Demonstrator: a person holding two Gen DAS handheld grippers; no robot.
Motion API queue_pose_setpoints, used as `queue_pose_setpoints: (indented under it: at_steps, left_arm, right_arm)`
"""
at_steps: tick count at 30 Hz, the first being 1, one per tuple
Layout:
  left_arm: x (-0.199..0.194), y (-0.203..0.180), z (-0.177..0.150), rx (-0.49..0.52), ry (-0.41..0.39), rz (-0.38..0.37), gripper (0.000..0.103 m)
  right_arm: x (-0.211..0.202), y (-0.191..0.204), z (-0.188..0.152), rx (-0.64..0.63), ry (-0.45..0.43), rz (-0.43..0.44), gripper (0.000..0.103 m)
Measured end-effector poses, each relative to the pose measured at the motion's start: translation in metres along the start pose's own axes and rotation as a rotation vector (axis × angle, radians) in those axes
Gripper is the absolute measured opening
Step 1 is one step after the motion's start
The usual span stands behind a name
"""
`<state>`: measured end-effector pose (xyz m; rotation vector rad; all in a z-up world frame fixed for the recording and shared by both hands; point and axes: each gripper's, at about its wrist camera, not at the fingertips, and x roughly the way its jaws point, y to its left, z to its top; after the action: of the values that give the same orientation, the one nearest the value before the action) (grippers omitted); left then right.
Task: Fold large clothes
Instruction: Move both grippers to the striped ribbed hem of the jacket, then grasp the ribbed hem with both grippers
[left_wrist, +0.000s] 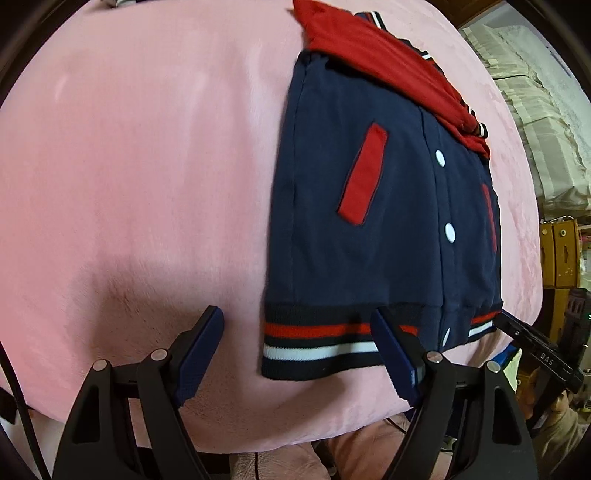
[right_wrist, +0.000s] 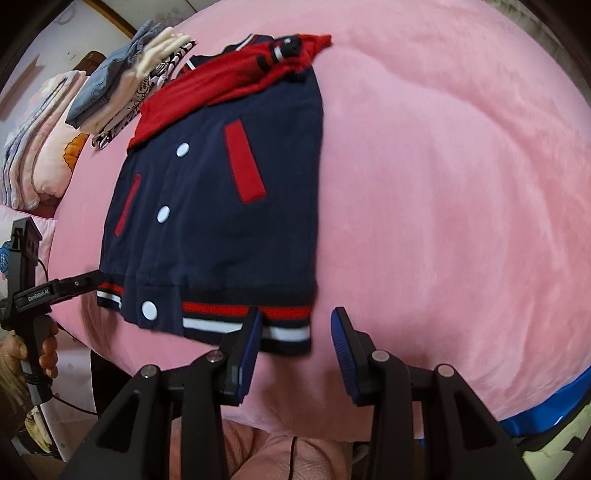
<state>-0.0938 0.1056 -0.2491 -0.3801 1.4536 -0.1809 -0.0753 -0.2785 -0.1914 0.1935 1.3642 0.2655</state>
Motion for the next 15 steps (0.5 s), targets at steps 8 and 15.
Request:
queue_pose_setpoints:
  at_steps: [8, 15]
  left_arm:
    - [0.008, 0.014, -0.007, 0.002, -0.01, -0.063, 0.08]
    - [0.009, 0.008, -0.004, 0.036, 0.018, -0.135, 0.072]
  right_arm:
    - [0.01, -0.003, -0.002, -0.016, -0.025, 0.092, 0.039]
    - [0.02, 0.009, 0.003, -0.073, -0.02, 0.098, 0.039]
